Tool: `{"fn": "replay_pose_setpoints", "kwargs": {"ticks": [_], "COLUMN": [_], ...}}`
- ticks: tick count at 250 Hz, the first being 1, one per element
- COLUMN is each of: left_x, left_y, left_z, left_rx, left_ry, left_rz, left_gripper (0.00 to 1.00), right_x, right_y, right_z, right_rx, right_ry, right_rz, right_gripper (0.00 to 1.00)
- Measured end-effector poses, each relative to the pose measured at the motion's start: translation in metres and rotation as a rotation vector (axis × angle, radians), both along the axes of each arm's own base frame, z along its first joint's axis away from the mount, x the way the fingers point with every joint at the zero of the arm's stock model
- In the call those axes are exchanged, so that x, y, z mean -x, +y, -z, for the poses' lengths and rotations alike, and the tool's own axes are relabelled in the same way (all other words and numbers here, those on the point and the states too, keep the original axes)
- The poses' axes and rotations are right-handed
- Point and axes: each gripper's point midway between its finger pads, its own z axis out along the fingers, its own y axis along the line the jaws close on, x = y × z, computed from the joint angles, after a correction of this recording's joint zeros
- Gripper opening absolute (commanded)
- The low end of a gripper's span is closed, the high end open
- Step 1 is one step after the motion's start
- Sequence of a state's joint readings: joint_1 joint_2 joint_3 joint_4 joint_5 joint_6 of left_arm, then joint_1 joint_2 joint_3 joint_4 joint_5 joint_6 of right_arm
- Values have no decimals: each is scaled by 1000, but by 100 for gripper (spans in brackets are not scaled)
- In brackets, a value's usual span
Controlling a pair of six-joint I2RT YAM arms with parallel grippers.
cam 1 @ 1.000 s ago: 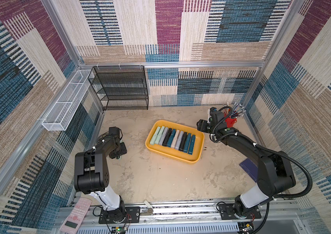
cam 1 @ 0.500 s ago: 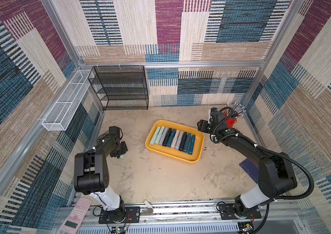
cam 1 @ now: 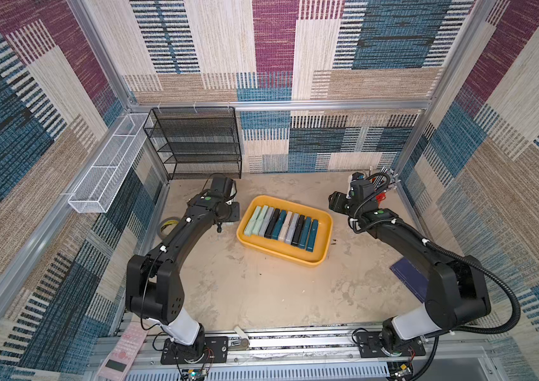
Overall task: Put the pruning pliers into the storage box
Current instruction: Pick up the pruning pliers from the center of the board, then place the pruning pliers in the storage box.
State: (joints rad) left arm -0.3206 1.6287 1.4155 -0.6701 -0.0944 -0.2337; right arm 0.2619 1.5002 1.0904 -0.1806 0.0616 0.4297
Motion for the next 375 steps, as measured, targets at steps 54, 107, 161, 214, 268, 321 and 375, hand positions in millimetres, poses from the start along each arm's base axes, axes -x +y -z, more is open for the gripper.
{"fn": "replay_pose_setpoints", "kwargs": {"ticks": [54,107,161,214,268,321,375], "left_x": [8,30,46,48,54,59,63], "left_y": [-117,-209,-270,-285,-293,-302,-311], "left_z": [-9,19,35,58,71,83,90], "left_rx": [70,132,223,233,235,230,231], "left_ry": [-1,86,142,189,220,245,262], "left_rz": [236,377,421,406,391,402,419], "left_gripper": [16,17,17,17,17,17,17], "right_x": [3,8,13,19,22,24,26], "right_y": [-17,-29,-40,-48,-48,-49,-50], "right_z": [-3,-10,-10,-12,-6,-3,0], "right_rx": [-3,-10,-20,-27,-33,-35,-35], "right_ry": [-9,-30,-35,-49,-38,-33,-30], "right_rz": [36,58,83,96,90,95,96], "right_gripper": [69,68,69,68,68,68,67]}}
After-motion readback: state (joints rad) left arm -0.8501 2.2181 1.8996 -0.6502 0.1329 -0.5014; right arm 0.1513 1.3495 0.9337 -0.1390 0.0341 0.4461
